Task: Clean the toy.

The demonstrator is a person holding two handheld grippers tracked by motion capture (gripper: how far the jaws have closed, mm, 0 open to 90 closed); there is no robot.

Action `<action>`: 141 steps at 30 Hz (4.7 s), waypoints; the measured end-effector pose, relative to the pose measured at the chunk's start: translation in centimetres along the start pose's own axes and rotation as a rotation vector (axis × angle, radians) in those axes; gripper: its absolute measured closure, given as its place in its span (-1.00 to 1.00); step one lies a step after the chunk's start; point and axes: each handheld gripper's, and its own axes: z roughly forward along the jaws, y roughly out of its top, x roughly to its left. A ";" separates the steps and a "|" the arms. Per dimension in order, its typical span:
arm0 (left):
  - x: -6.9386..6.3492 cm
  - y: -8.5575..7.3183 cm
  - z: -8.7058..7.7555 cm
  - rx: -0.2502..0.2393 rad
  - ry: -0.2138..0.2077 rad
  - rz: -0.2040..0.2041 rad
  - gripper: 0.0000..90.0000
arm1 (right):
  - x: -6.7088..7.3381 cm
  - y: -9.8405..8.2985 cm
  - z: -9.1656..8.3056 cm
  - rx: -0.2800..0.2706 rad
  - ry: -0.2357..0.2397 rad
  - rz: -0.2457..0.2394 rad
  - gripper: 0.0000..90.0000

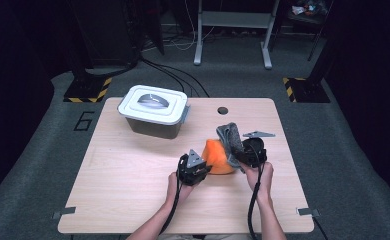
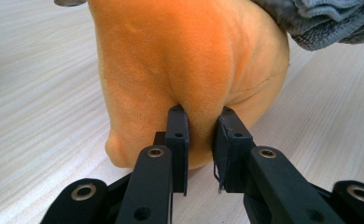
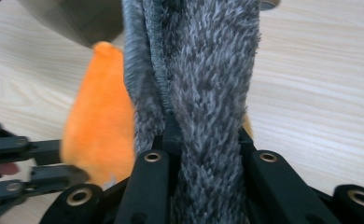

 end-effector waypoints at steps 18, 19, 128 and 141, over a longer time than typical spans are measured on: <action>0.0 0.0 0.0 -0.002 0.003 -0.001 0.71 | -3.8 -2.5 2.2 0.084 -0.069 0.126 0.68; 0.0 0.0 0.0 -0.002 0.004 0.000 0.71 | -4.2 -2.9 2.8 0.115 -0.077 0.143 0.68; -0.2 0.3 0.8 0.036 0.097 0.088 0.75 | 4.6 0.7 1.7 0.035 0.028 -0.124 0.68; -0.2 0.2 0.7 0.030 0.081 0.085 0.76 | 3.2 0.2 1.0 0.012 -0.010 -0.099 0.69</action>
